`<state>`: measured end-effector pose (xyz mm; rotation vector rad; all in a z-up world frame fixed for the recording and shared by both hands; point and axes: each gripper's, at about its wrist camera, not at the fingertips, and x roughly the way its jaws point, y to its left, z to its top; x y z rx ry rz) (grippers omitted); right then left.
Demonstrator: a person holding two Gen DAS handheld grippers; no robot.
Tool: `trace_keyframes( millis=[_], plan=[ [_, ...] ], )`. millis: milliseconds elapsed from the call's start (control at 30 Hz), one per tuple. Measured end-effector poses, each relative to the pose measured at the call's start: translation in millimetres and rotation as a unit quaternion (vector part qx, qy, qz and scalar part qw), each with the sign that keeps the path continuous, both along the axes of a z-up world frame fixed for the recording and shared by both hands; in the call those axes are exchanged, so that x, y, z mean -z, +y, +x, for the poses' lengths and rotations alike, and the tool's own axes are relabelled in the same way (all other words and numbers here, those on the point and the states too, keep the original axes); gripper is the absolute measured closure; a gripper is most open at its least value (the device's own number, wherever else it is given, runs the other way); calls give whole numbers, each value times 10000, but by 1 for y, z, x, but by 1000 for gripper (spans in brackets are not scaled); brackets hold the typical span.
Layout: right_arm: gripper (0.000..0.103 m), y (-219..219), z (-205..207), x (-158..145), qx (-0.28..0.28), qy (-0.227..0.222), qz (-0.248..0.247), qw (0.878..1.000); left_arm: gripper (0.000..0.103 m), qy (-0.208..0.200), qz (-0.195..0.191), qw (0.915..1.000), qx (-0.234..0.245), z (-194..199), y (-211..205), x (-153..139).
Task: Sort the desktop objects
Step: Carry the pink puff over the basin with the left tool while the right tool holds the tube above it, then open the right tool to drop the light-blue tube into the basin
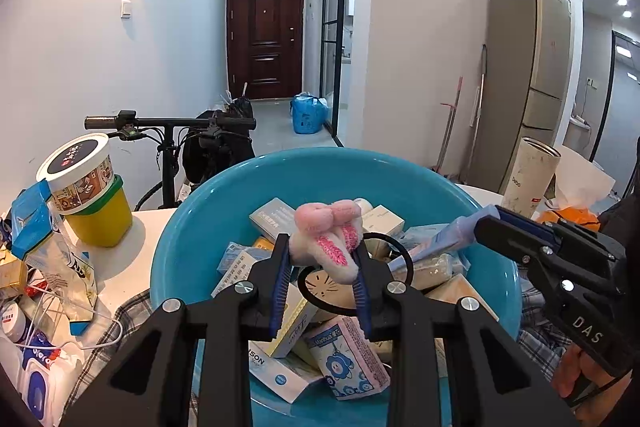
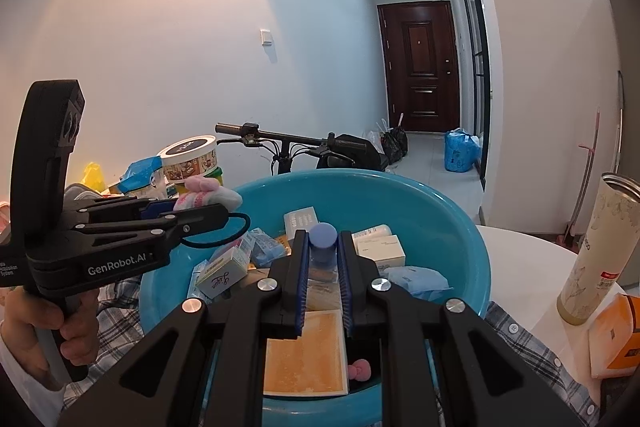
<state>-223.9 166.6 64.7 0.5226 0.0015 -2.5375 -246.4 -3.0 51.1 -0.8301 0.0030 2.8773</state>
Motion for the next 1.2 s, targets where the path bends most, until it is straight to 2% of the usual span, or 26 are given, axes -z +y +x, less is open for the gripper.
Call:
trace_keyframes(
  millis=[300,700,733,767,800,900,967,1200],
  plan=[
    [90,2,8,-6,96,253,-105,9996,73,27,-10,10000,40,3,4,-1],
    [88,-4,3,0,73,113,32,9999,73,48,-18,10000,42,4,5,-2],
    [71,-4,1,1,34,33,19,10000,73,44,-13,10000,42,4,5,-2],
    [22,-6,-3,2,-42,-87,34,9999,73,43,-6,10000,42,5,5,-3],
    [0,-9,-3,2,-44,-126,98,9999,73,40,-2,10000,40,5,5,-3],
    [0,-15,7,1,259,225,346,9988,73,40,-2,10000,29,5,4,-3],
    [0,-18,10,-1,122,265,356,9989,73,38,8,10000,26,5,4,-3],
    [0,-12,9,1,164,272,220,9993,73,35,-8,10000,36,6,4,-3]
  ],
)
